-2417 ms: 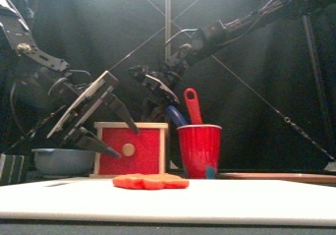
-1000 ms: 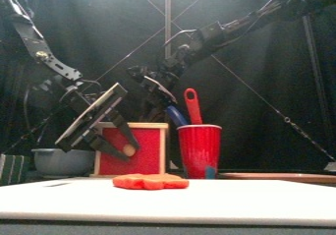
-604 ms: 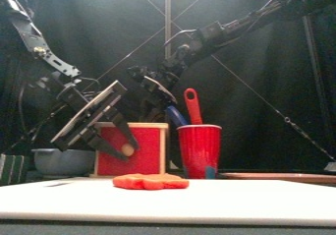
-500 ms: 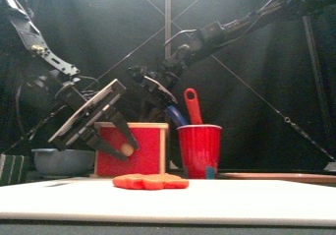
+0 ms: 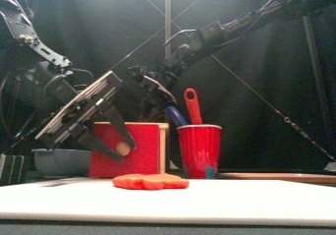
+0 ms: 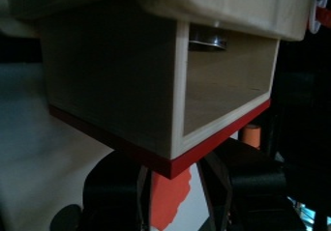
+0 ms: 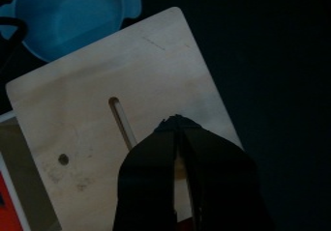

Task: Get the cutter from the drawer then cut the dough then place the extra dough in the bowl
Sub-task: Open the drawer

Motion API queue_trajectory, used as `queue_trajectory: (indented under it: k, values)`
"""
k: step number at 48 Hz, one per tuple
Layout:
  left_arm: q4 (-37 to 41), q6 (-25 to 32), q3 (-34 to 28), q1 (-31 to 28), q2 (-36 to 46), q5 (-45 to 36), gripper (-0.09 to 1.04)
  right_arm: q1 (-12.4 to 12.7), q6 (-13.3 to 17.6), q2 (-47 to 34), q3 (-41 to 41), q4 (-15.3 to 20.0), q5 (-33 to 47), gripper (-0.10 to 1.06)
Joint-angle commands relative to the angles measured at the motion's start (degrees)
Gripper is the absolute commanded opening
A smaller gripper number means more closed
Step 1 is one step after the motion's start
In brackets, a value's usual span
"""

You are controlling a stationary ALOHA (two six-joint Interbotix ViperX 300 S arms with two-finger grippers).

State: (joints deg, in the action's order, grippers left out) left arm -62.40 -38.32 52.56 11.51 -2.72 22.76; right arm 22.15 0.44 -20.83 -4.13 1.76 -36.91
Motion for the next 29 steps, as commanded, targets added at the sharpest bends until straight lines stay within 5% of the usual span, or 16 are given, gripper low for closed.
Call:
queue_trajectory:
  k: [1, 29]
  values:
    - [-0.6, 0.1, -0.5, 2.6, 0.4, -0.2, 0.65, 0.2, 0.3, 1.0, -0.3, -0.1, -0.3, 0.03]
    - [-2.3, 0.1, -3.4, 5.4, 0.1, 0.1, 0.65, 0.2, 0.4, 0.7, -0.3, -0.1, -0.3, 0.03]
